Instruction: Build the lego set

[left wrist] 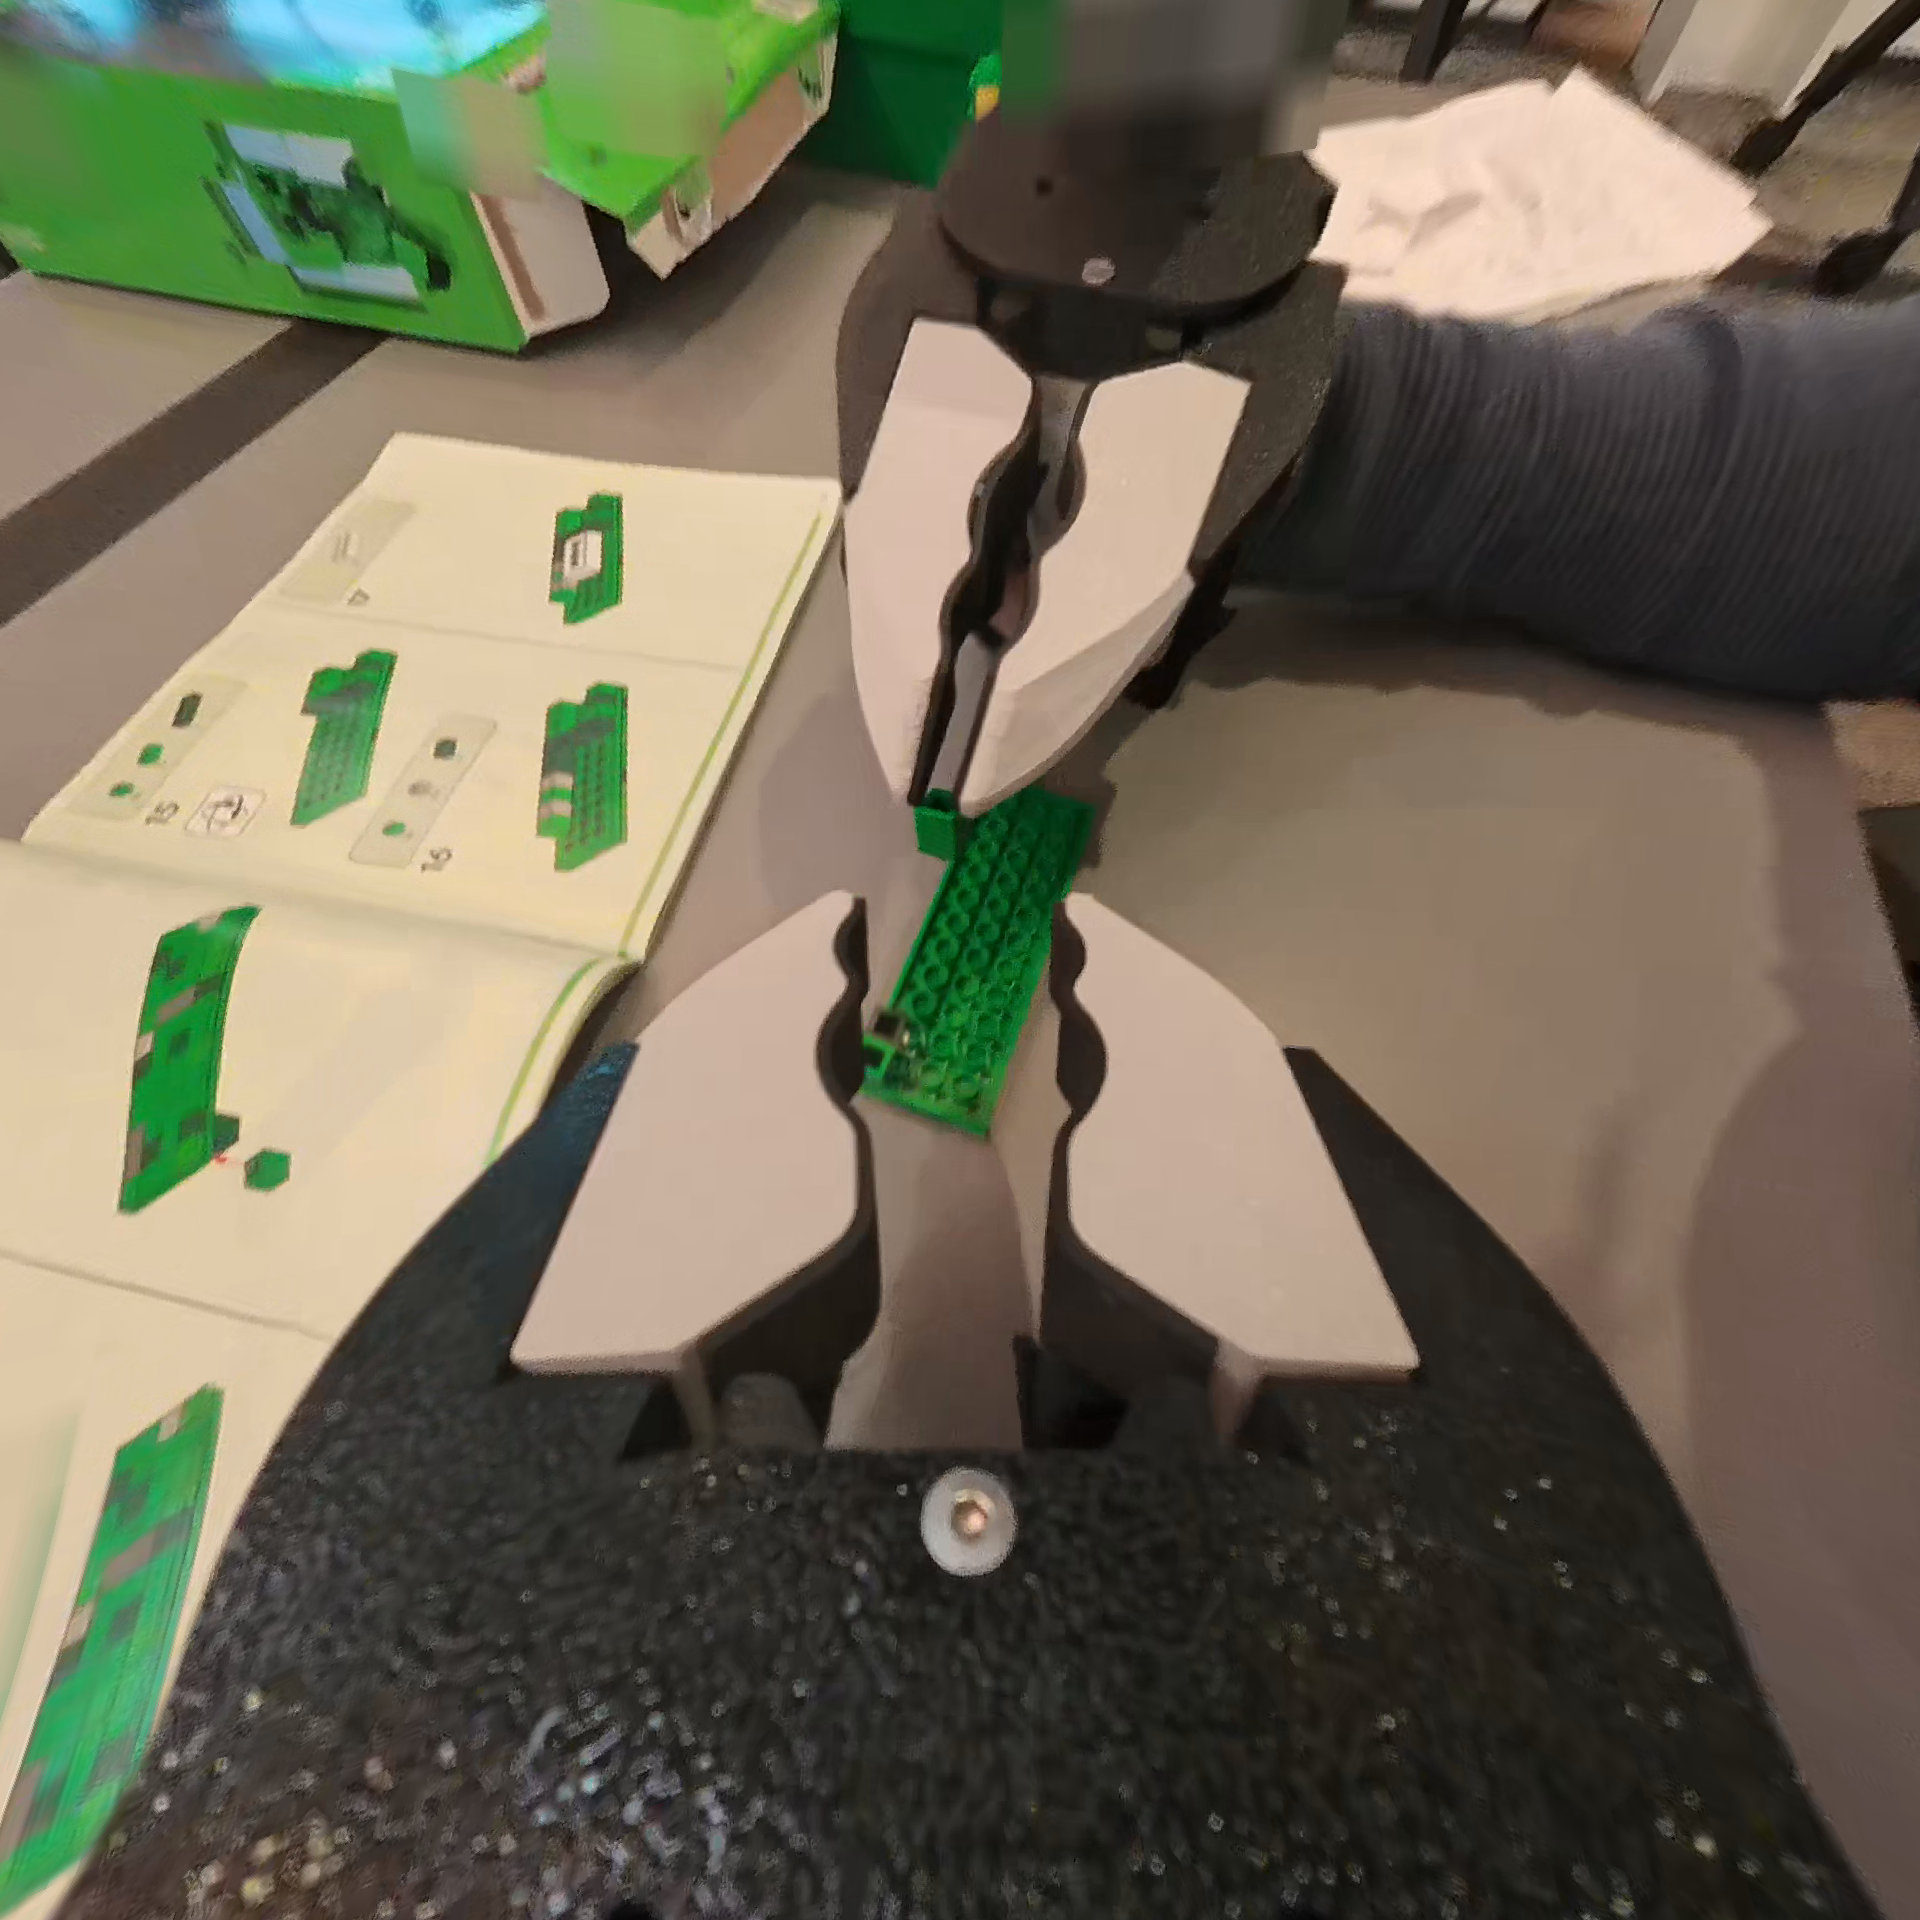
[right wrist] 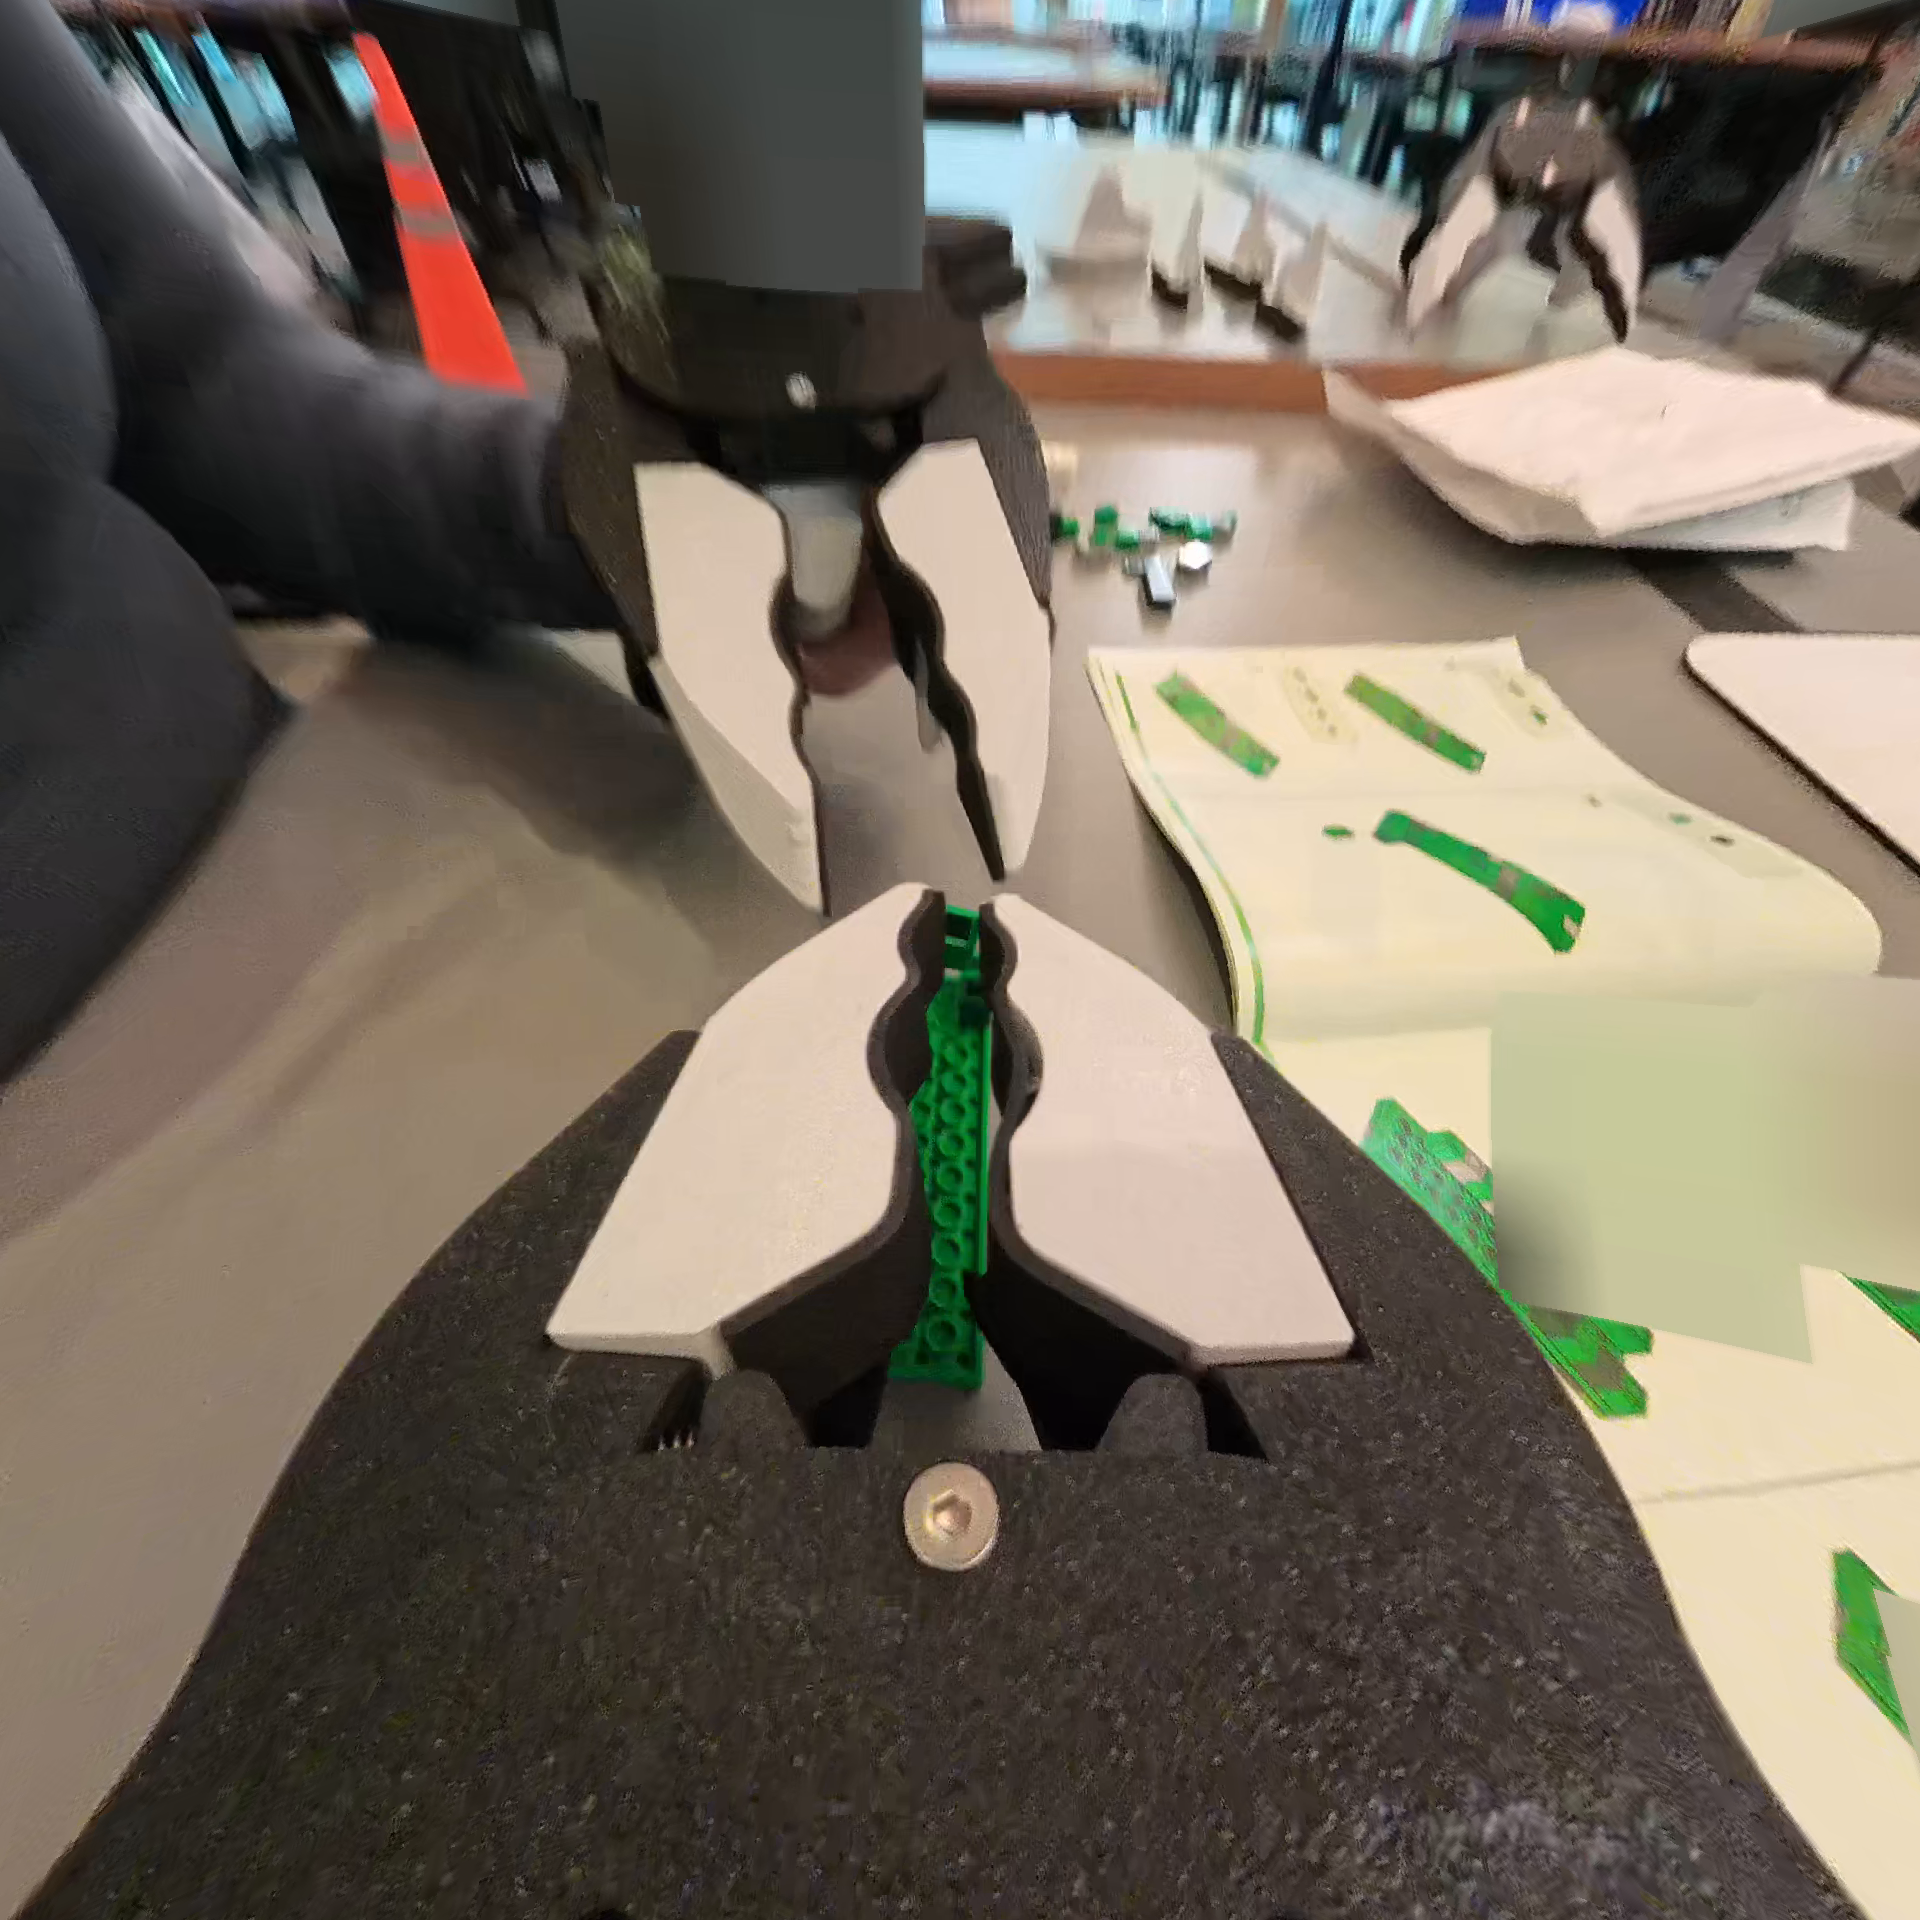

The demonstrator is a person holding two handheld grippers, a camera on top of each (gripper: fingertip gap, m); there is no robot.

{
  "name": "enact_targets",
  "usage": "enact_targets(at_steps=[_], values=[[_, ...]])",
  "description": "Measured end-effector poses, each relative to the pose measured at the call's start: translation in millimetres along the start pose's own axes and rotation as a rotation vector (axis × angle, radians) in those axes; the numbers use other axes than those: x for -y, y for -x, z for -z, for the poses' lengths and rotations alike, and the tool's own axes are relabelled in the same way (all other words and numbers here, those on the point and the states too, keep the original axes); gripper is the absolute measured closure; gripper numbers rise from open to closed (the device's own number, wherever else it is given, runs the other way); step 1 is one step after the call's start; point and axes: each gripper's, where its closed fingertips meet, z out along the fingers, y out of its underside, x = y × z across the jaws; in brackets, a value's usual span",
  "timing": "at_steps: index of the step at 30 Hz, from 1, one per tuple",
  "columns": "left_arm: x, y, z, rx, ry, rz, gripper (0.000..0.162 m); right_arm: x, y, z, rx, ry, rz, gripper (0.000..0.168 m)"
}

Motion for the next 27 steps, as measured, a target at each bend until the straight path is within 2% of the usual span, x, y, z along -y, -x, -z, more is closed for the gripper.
enact_targets(at_steps=[1,4,10,11,14,17,23,27], values=[[4.9,-1.0,-1.1,-0.017,-0.018,0.010,0.132,5.4,0.4,3.0,0.013,-0.043,-0.017,0.163],[14.5,-5.3,-5.0,-0.066,-0.044,0.030,0.136,13.9,2.1,7.9,0.035,-0.108,-0.037,0.163],[21.8,-10.0,-10.0,-0.105,-0.067,0.043,0.153,18.8,9.9,6.1,0.070,-0.124,-0.025,0.163],[21.9,-10.5,-10.1,-0.113,-0.070,0.046,0.154,20.4,8.9,6.2,0.060,-0.134,-0.025,0.168],[22.5,-11.5,-10.1,-0.119,-0.087,0.038,0.155,20.3,7.9,5.9,0.049,-0.130,-0.022,0.168],[21.0,-9.3,-9.8,-0.094,-0.089,0.003,0.155,17.4,4.5,7.0,0.029,-0.110,-0.031,0.161],[21.0,-5.0,-9.2,-0.011,-0.094,-0.106,0.155,13.1,2.8,11.4,0.074,-0.104,-0.140,0.156],[21.2,-3.3,-7.3,0.002,-0.092,-0.121,0.155,10.6,5.6,10.5,0.059,-0.083,-0.075,0.158]])
